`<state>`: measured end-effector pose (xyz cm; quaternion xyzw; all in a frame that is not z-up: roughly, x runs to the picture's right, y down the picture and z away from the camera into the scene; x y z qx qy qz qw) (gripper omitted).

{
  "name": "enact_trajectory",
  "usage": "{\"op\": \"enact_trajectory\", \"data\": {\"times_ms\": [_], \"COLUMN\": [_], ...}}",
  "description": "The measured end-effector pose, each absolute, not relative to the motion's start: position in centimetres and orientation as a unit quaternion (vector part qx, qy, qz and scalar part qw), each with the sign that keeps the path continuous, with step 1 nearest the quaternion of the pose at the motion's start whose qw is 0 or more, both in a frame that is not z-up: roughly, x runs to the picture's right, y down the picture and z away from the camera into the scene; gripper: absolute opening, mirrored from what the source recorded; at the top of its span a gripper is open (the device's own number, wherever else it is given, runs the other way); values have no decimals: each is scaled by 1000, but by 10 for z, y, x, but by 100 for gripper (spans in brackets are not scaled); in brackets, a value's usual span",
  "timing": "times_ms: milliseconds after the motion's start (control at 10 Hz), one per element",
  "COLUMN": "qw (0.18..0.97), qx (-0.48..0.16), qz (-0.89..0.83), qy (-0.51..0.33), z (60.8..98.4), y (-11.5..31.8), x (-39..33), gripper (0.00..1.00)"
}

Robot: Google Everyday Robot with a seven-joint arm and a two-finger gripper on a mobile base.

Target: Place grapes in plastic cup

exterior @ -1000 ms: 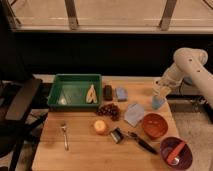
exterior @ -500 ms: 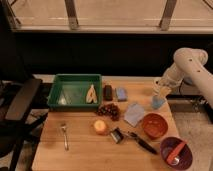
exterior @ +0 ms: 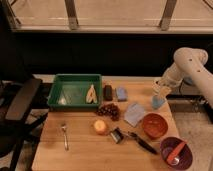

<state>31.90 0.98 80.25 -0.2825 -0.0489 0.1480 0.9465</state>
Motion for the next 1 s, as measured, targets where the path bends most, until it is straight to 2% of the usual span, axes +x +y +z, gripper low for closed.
{"op": "enact_trajectory", "data": {"times_ms": [600, 1000], "qw": [943, 919], "qx": [-321, -361], "qz": [10, -95], "qy": [-89, -122], "z": [824, 827], "y": [-10, 26], "x": [218, 126], "gripper": [62, 62]}}
